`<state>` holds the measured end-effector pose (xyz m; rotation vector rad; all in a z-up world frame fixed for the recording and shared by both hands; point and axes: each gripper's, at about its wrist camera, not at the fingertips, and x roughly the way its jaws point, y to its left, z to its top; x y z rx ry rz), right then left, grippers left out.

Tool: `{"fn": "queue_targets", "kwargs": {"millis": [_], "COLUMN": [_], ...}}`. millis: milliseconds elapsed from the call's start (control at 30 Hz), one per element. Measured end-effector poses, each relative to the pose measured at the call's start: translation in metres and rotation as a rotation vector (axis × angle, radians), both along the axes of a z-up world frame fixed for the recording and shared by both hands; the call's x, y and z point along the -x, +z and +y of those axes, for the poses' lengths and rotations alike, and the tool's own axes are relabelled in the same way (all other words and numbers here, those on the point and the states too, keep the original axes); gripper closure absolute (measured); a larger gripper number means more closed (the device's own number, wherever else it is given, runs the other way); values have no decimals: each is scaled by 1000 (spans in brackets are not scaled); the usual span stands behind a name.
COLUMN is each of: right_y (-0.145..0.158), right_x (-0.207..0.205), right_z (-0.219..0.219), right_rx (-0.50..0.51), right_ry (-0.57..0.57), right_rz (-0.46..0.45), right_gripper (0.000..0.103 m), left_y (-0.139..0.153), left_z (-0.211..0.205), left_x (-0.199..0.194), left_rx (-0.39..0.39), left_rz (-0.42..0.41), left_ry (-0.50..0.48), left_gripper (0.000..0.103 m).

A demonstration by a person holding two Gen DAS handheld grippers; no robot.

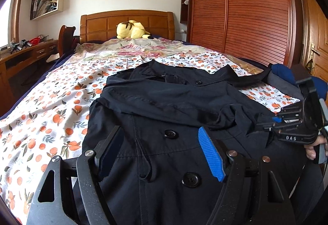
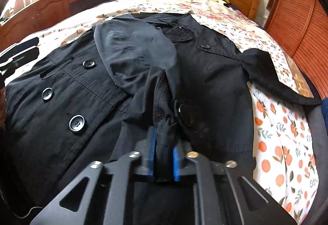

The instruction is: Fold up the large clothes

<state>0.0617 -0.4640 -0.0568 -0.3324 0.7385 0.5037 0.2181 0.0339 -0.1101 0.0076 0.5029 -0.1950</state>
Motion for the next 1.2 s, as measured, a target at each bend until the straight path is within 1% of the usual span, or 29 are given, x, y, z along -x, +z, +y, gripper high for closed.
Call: {"fn": "queue_targets", "kwargs": {"millis": [67, 167, 233, 267, 300, 333, 367, 400, 500, 633, 767, 867, 1000, 1067, 1200], "right_y": [5, 25, 35, 38, 39, 39, 38, 37, 34, 28, 21, 8, -22, -29, -29], "right_x": [2, 13, 15, 14, 11, 7, 4, 1, -3, -15, -45, -67, -87, -89, -95], "right_z": [-4, -17, -28, -32, -35, -39, -41, -42, -40, -31, -30, -28, -22, -23, -29], "right_rx": [-6, -21, -7, 17, 40, 56, 62, 57, 17, -21, -35, -38, -5, -8, -26], "right_ry": [-6, -23, -72, -111, -152, -191, -212, -221, -197, -146, -130, -126, -113, -119, -121], "right_rz": [-22, -63, -117, -146, -167, -180, -185, -187, -174, -133, -84, -11, 64, 56, 60], "right_gripper": [94, 94, 94, 88, 77, 71, 62, 59, 55, 54, 54, 54, 54, 54, 53], "left_y": [0, 1, 0, 0, -1, -1, -1, -1, -2, -3, -3, -4, -5, -6, -8], "left_z": [-5, -10, -13, -14, -16, -17, -18, -19, -20, -20, -20, -21, -21, -21, -22], "left_x": [-1, -1, -2, -3, -4, -4, -4, -4, -4, -5, -7, -7, -8, -8, -11], "left_rx": [-6, -9, -5, -4, -6, -11, -14, -16, -17, -17, -20, -21, -22, -24, -27], "left_rz": [0, -2, 1, 3, 6, 6, 7, 7, 9, 15, 20, 21, 22, 26, 34], "left_ry": [-8, -18, -19, -20, -24, -25, -26, -27, -28, -24, -23, -24, -26, -28, -32], "left_gripper": [27, 27, 27, 27, 27, 27, 27, 27, 27, 27, 27, 27, 27, 27, 27]}}
